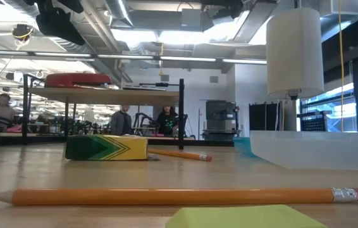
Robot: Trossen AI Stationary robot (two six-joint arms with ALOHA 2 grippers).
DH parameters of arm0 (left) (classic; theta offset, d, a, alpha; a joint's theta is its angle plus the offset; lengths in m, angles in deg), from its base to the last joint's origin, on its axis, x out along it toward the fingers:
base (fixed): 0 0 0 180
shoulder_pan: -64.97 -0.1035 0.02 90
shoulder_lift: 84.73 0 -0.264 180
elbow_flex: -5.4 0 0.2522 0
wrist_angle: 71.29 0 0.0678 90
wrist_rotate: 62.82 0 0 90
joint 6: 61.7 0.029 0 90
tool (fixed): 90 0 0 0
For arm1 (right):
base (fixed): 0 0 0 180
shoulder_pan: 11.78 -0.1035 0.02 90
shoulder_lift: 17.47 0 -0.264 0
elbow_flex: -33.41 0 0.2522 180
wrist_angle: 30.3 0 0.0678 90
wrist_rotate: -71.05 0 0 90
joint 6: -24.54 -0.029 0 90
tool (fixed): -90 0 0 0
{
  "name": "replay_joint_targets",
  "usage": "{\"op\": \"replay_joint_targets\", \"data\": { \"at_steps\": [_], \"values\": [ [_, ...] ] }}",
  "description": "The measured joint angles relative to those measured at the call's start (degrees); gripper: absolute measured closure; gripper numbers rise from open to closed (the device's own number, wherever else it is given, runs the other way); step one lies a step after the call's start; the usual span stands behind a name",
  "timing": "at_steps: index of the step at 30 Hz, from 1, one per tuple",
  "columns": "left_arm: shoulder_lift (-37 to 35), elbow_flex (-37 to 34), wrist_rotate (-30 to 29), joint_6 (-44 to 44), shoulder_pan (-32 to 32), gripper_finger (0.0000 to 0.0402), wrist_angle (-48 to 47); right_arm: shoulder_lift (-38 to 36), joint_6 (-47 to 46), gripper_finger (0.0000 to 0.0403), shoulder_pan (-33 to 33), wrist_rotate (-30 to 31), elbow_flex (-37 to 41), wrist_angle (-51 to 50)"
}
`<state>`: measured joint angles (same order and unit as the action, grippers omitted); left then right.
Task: Pack school essentials
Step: Put the yellow crayon box into the blue supply box
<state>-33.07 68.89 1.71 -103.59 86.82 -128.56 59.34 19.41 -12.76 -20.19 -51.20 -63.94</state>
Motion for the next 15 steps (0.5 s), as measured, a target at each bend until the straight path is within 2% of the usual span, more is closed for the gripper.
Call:
{"op": "replay_joint_targets", "data": {
  "at_steps": [7, 15],
  "values": [
    [0.0, 0.0, 0.0, 0.0, 0.0, 0.0003, -0.04, 0.0, 5.71, 0.0163, 0.0, -0.83, 0.0, 1.0],
    [0.0, 0.0, 0.0, 0.58, 0.0, 0.0003, -0.13, 0.0, 8.44, 0.015, -0.02, -5.56, 0.0, 1.13]
  ]
}}
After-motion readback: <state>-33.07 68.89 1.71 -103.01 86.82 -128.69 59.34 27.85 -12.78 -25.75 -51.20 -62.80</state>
